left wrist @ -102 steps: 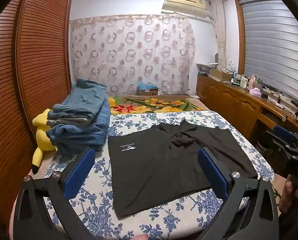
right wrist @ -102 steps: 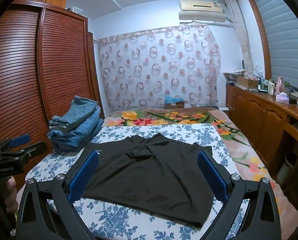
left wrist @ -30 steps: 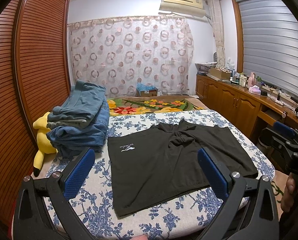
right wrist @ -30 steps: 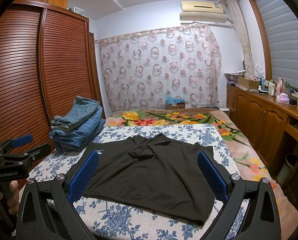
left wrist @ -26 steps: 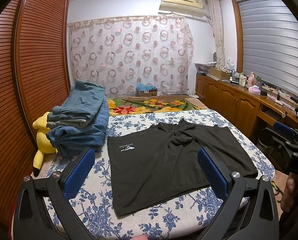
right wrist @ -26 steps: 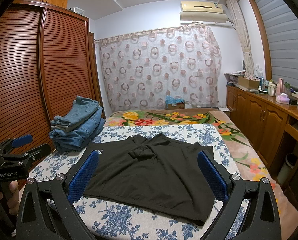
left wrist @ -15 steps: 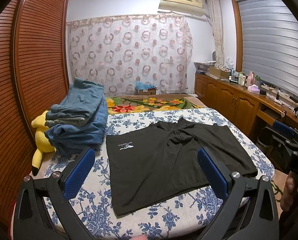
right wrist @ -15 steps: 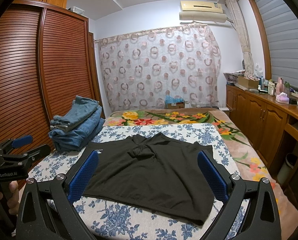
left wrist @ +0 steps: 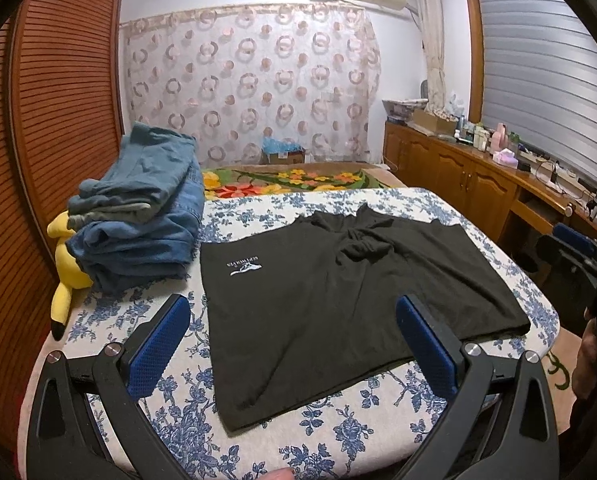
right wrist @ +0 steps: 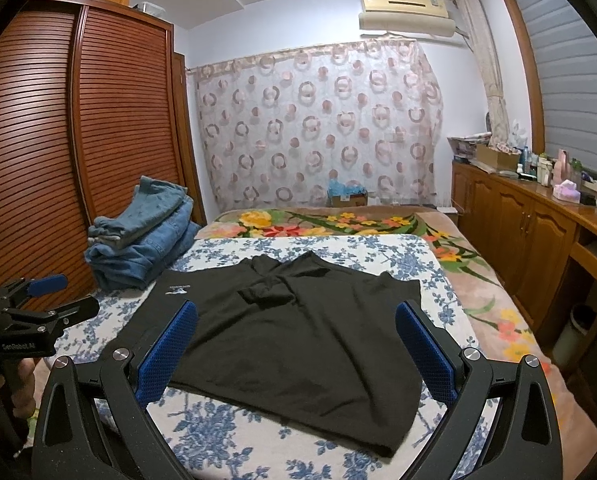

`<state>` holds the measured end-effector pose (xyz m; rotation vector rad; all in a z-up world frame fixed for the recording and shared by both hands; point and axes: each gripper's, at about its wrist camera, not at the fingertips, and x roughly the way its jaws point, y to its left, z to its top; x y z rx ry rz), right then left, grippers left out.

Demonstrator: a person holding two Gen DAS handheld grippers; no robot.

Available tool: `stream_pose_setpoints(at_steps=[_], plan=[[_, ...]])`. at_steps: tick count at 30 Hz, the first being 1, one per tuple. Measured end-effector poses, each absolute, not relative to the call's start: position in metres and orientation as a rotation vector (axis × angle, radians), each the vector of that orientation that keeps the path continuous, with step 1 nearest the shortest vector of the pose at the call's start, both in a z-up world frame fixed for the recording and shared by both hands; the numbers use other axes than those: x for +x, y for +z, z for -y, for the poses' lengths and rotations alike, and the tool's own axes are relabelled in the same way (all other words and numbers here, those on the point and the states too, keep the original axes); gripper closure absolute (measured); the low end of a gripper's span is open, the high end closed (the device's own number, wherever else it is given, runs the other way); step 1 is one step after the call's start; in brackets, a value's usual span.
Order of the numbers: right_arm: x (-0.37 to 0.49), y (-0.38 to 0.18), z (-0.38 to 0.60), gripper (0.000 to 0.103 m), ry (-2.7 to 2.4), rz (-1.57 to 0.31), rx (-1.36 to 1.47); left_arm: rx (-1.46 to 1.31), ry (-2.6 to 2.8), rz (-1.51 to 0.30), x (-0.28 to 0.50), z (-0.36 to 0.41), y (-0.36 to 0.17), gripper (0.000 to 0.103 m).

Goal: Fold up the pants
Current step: 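Move the left gripper down to the hem of the black pants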

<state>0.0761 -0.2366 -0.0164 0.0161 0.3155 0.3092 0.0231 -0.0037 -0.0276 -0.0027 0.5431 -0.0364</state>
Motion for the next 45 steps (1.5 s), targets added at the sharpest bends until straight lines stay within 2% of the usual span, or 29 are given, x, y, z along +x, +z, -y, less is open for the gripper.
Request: stream_pose_setpoints(at_steps=[15, 23, 34, 36, 45], plan=[[0.102, -0.021, 0.239, 0.004, 0.324, -0.382, 0.01, -0.014, -0.125, -0.656, 0.058, 0.005, -0.062, 0.0], [0.128, -0.02, 0.248, 0.004, 0.33, -0.458, -0.009, 0.018, -0.2, -0.653, 0.066, 0.016, -0.053, 0.0], [0.182, -0.012, 0.267, 0.024, 0.323, -0.581, -0.009, 0.024, -0.253, -0.697, 0.097, 0.025, -0.054, 0.0], [0.197, -0.013, 0.272, 0.033, 0.324, -0.631, 0.008, 0.026, -0.254, -0.708, 0.1, 0.026, -0.056, 0.0], [0.238, -0.008, 0.278, 0.06, 0.271, -0.751, 0.034, 0.028, -0.249, -0.746, 0.11, 0.019, -0.063, 0.0]])
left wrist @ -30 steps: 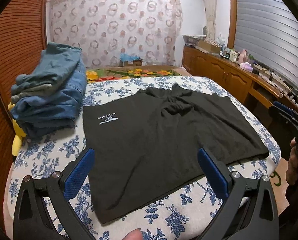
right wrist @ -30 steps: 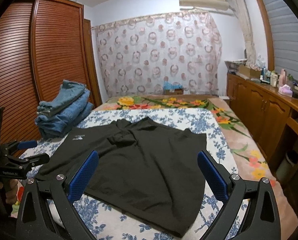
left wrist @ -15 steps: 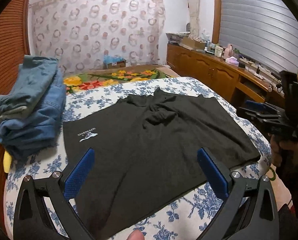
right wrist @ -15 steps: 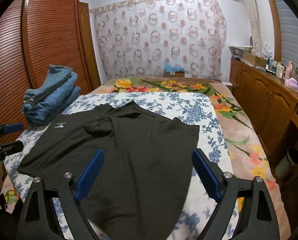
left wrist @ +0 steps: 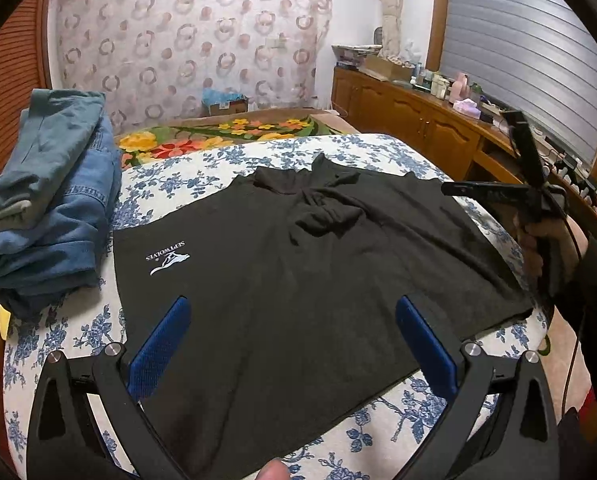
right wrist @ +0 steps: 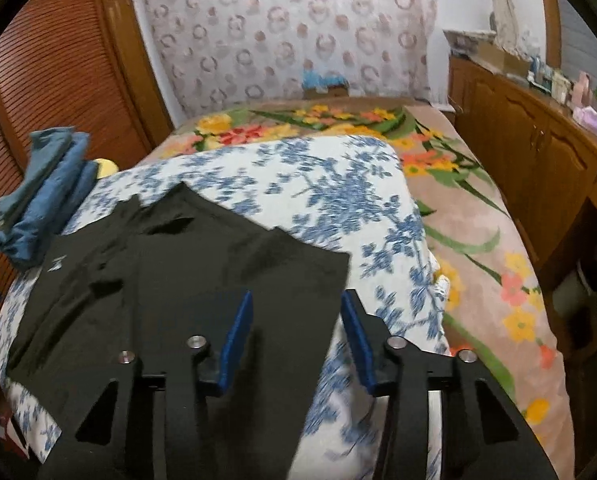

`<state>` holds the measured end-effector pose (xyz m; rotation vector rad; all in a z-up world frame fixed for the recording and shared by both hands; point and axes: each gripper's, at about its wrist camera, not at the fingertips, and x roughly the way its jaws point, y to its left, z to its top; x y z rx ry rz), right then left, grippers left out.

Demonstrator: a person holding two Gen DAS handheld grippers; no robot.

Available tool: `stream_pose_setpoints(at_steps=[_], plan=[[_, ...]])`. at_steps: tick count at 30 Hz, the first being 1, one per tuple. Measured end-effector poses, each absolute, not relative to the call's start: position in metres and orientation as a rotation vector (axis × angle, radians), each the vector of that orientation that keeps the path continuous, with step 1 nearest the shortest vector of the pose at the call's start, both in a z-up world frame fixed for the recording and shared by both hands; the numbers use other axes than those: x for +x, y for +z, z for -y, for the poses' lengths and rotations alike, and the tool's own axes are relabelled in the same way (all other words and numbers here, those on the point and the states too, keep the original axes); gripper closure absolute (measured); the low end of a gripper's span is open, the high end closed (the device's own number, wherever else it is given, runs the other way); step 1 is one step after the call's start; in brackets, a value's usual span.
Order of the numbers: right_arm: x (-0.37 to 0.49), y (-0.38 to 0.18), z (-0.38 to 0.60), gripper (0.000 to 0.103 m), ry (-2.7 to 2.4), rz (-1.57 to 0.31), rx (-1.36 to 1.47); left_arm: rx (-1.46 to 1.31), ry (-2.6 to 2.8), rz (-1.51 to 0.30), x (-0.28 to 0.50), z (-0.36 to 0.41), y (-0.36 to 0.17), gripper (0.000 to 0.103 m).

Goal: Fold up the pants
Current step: 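Move the left gripper down to the hem of the black pants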

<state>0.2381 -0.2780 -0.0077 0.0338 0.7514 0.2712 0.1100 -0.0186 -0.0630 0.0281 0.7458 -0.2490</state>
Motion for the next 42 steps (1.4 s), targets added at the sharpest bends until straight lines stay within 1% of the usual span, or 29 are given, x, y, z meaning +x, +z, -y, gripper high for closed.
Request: stream_pose_setpoints(at_steps=[1, 2, 3, 7, 9, 11, 12, 17, 23, 24, 26, 28, 29, 30, 33, 34, 36, 38, 39, 41, 42], plan=[[0.242, -0.007, 0.279, 0.062, 0.265, -0.767, 0.045, 0.027, -0.246, -0.748, 0.111, 0.018, -0.064, 0.0], [0.245, -0.006, 0.28, 0.07, 0.267, -0.778, 0.056, 0.026, -0.244, -0.75, 0.112, 0.017, -0.065, 0.0], [0.249, -0.005, 0.28, 0.076, 0.262, -0.788, 0.062, 0.026, -0.244, -0.752, 0.112, 0.016, -0.066, 0.0], [0.248, 0.001, 0.28, 0.084, 0.253, -0.802, 0.076, 0.02, -0.243, -0.762, 0.112, 0.013, -0.071, 0.0], [0.243, 0.003, 0.276, 0.095, 0.264, -0.803, 0.074, 0.016, -0.242, -0.771, 0.112, 0.011, -0.075, 0.0], [0.235, 0.005, 0.274, 0.1, 0.274, -0.797, 0.064, 0.018, -0.239, -0.779, 0.111, 0.01, -0.08, 0.0], [0.231, 0.006, 0.276, 0.102, 0.282, -0.79, 0.073, 0.023, -0.241, -0.782, 0.11, 0.009, -0.082, 0.0], [0.226, 0.015, 0.303, 0.102, 0.186, -0.73, 0.105, -0.01, -0.233, -0.799, 0.107, -0.003, -0.089, 0.0], [0.213, 0.014, 0.302, 0.102, 0.172, -0.756, 0.107, -0.033, -0.195, -0.792, 0.096, -0.022, -0.093, 0.001], [0.208, 0.018, 0.3, 0.098, 0.16, -0.741, 0.097, -0.038, -0.189, -0.792, 0.094, -0.026, -0.093, 0.002], [0.198, 0.026, 0.297, 0.092, 0.153, -0.712, 0.075, -0.046, -0.176, -0.792, 0.09, -0.034, -0.094, 0.003], [0.185, 0.029, 0.288, 0.082, 0.157, -0.698, 0.05, -0.057, -0.175, -0.79, 0.084, -0.042, -0.095, 0.003], [0.177, 0.029, 0.284, 0.073, 0.166, -0.692, 0.042, -0.06, -0.17, -0.788, 0.08, -0.045, -0.095, 0.003], [0.168, 0.029, 0.28, 0.067, 0.183, -0.675, 0.036, -0.06, -0.163, -0.788, 0.078, -0.047, -0.096, 0.003], [0.145, 0.024, 0.267, 0.06, 0.242, -0.656, 0.012, -0.059, -0.15, -0.783, 0.069, -0.054, -0.098, 0.003], [0.136, 0.022, 0.261, 0.058, 0.254, -0.65, 0.0, -0.062, -0.147, -0.781, 0.067, -0.055, -0.099, 0.008], [0.118, 0.017, 0.25, 0.055, 0.288, -0.637, -0.02, -0.068, -0.143, -0.783, 0.061, -0.058, -0.1, 0.014], [0.097, 0.011, 0.24, 0.05, 0.315, -0.626, -0.035, -0.073, -0.136, -0.782, 0.056, -0.06, -0.101, 0.018], [0.088, 0.009, 0.236, 0.048, 0.324, -0.621, -0.041, -0.075, -0.133, -0.783, 0.055, -0.061, -0.102, 0.022], [0.071, 0.008, 0.227, 0.048, 0.355, -0.607, -0.052, -0.081, -0.137, -0.787, 0.051, -0.062, -0.104, 0.026], [0.064, 0.008, 0.224, 0.047, 0.368, -0.602, -0.057, -0.084, -0.139, -0.786, 0.048, -0.064, -0.105, 0.031]])
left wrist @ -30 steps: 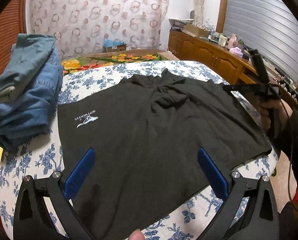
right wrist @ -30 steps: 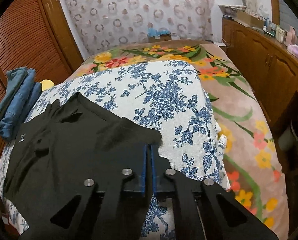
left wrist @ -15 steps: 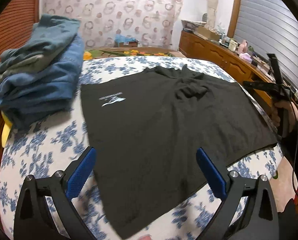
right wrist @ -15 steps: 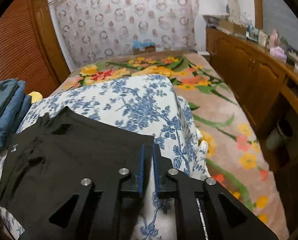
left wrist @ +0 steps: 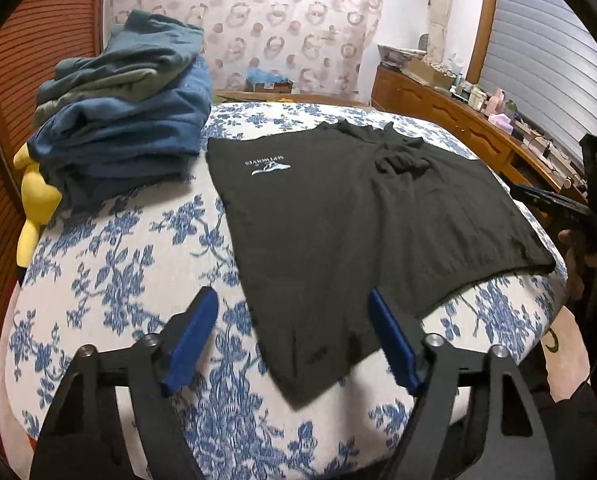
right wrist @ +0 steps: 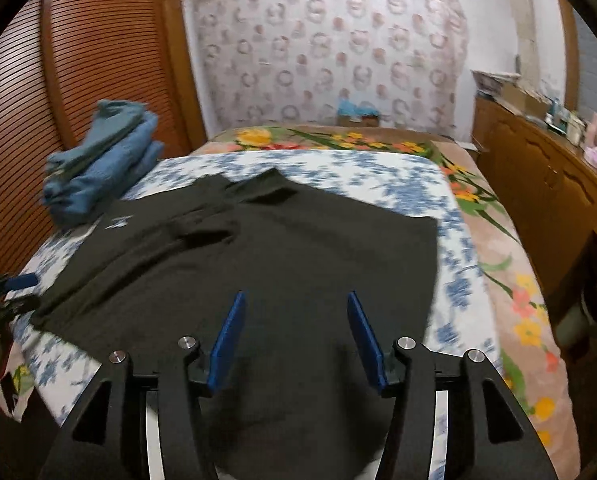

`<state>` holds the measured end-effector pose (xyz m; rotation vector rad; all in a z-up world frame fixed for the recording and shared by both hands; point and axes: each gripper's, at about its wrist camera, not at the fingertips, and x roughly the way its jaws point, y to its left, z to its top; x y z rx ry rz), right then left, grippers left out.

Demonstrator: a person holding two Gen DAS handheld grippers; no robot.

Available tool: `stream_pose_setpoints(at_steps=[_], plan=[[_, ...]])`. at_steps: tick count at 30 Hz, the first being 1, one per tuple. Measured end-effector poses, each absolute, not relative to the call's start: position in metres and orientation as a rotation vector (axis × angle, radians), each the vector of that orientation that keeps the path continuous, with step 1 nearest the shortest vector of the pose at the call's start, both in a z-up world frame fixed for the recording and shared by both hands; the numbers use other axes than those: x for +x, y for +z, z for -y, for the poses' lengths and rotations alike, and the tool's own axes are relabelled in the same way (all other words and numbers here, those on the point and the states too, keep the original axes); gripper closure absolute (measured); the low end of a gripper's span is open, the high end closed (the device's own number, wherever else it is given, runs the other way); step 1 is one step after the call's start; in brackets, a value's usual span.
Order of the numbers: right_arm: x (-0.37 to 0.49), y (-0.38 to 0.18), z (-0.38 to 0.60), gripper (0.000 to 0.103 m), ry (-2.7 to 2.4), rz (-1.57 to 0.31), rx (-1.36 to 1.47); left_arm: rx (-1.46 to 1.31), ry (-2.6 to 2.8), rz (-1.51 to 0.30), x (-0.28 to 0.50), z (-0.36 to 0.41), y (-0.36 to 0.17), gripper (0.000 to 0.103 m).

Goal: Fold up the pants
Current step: 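Move the left gripper down to the hem of the black pants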

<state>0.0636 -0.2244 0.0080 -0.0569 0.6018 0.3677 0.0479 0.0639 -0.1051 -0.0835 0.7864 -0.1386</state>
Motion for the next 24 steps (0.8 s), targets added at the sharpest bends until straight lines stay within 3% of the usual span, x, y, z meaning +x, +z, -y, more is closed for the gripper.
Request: stream_pose_setpoints(at_steps=[7, 13, 20, 23, 24], plan=[[0.044, 0.0, 0.212, 0.038, 0.413, -0.582, -0.08, -0.083, -0.134, -0.8, 0.032, -0.067, -0.111, 0.051], [0.028, -0.001, 0.213, 0.037, 0.434, -0.581, -0.093, -0.083, -0.127, -0.802, 0.03, -0.067, -0.113, 0.053], [0.031, -0.002, 0.204, 0.036, 0.412, -0.6, -0.135, -0.063, -0.14, -0.799, 0.029, -0.057, -0.119, 0.065], [0.03, -0.003, 0.198, 0.036, 0.421, -0.61, -0.137, -0.069, -0.143, -0.792, 0.031, -0.055, -0.12, 0.075], [0.03, -0.003, 0.197, 0.036, 0.421, -0.611, -0.139, -0.071, -0.142, -0.789, 0.031, -0.055, -0.12, 0.084]])
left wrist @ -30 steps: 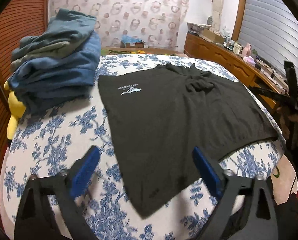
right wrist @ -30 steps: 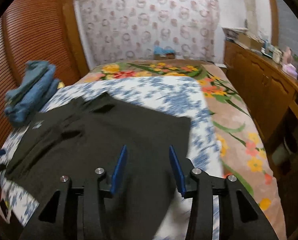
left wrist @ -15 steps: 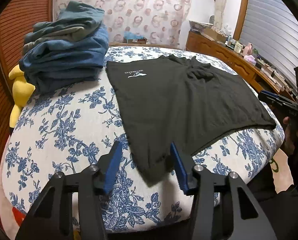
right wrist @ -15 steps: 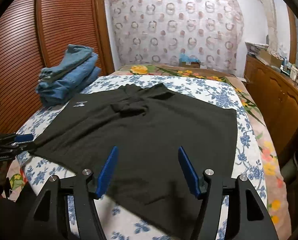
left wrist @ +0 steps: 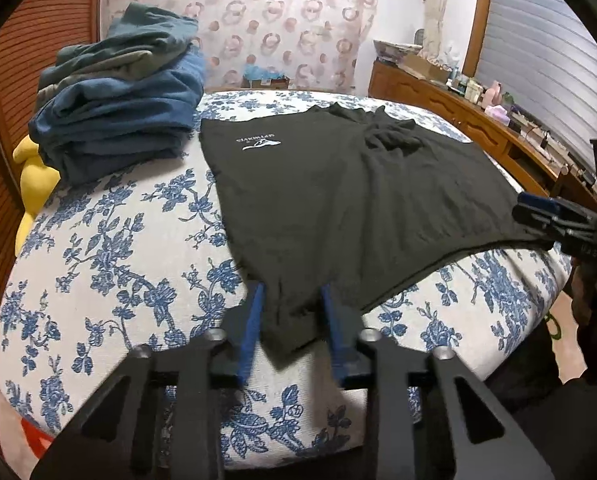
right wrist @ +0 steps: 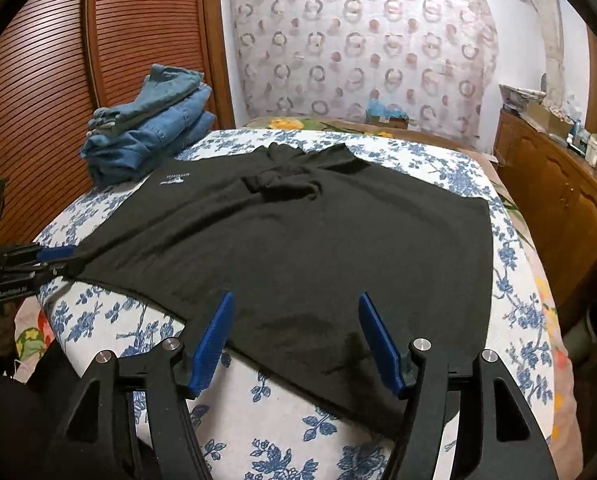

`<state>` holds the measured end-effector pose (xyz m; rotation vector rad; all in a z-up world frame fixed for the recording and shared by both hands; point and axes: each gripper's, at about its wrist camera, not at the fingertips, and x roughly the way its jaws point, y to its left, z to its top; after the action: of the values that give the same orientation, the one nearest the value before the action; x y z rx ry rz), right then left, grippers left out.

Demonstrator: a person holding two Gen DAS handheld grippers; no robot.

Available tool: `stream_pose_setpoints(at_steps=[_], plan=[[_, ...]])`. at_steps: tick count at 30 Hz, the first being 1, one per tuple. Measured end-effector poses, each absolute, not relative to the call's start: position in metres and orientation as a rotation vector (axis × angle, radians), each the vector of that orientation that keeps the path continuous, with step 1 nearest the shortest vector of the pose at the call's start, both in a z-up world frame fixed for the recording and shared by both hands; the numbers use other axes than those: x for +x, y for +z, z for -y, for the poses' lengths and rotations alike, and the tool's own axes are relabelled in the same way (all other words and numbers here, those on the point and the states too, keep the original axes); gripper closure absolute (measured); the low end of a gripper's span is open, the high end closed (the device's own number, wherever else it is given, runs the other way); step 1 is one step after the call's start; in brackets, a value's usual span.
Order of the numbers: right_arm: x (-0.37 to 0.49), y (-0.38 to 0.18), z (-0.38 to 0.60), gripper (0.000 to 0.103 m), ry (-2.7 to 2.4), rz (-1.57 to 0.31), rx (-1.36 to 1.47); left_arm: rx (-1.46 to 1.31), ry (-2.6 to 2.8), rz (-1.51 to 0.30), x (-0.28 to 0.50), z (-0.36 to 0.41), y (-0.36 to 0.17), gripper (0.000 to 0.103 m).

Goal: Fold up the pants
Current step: 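Move the left gripper down to the hem of the black pants, then grasp the pant hem with the left gripper and fold it over the pants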

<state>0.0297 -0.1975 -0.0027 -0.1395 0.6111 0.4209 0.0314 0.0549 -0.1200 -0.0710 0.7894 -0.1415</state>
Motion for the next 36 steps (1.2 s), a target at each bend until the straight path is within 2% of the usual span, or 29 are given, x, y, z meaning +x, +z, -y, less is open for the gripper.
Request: stream_pose_setpoints(at_steps=[3, 6, 18, 36], plan=[[0.032, -0.004, 0.199, 0.036, 0.422, -0.614, -0.125, -0.076, -0.141, -0.785, 0.033, -0.056, -0.12, 0.093], [0.035, -0.009, 0.2, 0.036, 0.415, -0.62, -0.112, -0.085, -0.153, -0.778, 0.036, -0.055, -0.117, 0.094], [0.037, -0.014, 0.21, 0.036, 0.412, -0.613, -0.073, -0.036, -0.29, -0.694, 0.07, -0.015, -0.073, 0.096], [0.041, -0.009, 0.242, 0.036, 0.316, -0.606, -0.032, 0.068, -0.548, -0.682, 0.128, 0.074, -0.048, 0.096]])
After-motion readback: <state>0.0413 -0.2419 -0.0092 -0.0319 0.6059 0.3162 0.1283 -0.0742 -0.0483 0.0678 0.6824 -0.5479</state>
